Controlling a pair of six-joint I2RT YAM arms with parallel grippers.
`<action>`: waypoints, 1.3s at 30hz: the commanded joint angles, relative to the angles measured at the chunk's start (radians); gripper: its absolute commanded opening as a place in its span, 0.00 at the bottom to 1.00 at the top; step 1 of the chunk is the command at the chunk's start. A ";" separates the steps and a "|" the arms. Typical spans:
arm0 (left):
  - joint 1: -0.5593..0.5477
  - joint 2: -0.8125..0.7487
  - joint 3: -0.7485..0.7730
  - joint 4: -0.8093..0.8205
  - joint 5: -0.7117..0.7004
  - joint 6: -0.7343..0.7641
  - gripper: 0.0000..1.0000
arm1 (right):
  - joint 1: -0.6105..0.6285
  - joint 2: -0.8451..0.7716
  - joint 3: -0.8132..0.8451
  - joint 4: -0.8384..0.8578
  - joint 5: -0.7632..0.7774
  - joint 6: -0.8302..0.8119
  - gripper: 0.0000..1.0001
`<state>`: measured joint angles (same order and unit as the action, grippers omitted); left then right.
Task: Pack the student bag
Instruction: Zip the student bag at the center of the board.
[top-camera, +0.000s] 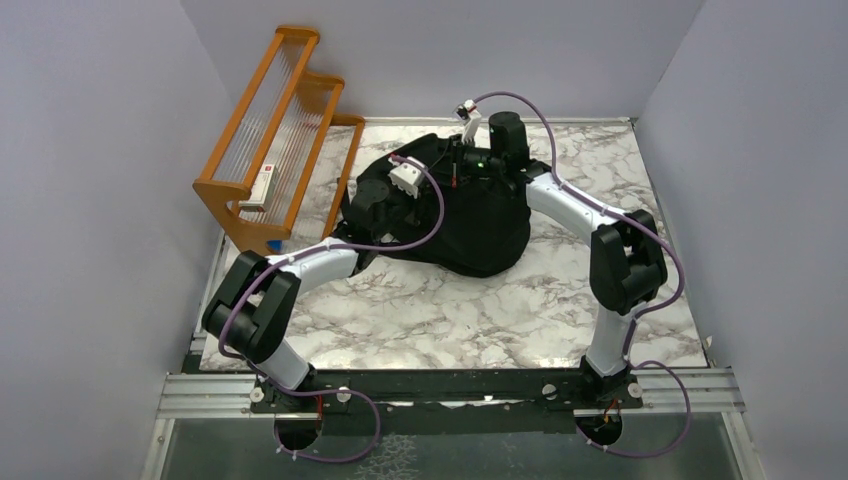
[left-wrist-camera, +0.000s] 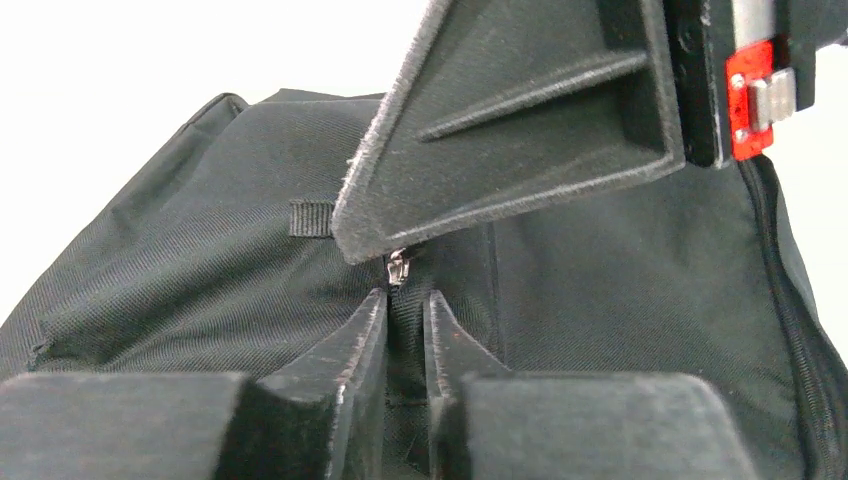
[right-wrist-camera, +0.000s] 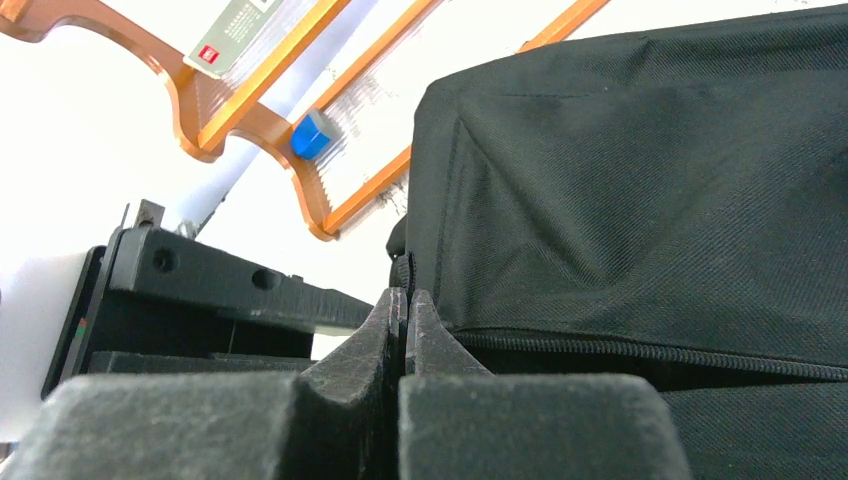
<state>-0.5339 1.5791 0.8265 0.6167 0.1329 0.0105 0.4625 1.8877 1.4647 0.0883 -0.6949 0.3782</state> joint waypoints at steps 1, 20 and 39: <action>0.002 -0.009 -0.041 0.025 -0.004 -0.004 0.07 | -0.010 -0.068 -0.009 0.075 0.033 0.015 0.01; 0.002 -0.077 -0.129 -0.065 0.015 -0.046 0.00 | -0.076 -0.047 -0.008 0.098 0.233 -0.054 0.01; 0.002 -0.154 -0.211 -0.181 -0.036 -0.093 0.00 | -0.167 0.070 -0.008 0.135 0.371 -0.078 0.01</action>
<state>-0.5369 1.4563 0.6586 0.5392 0.1184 -0.0498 0.3550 1.9369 1.4322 0.1268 -0.4583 0.3393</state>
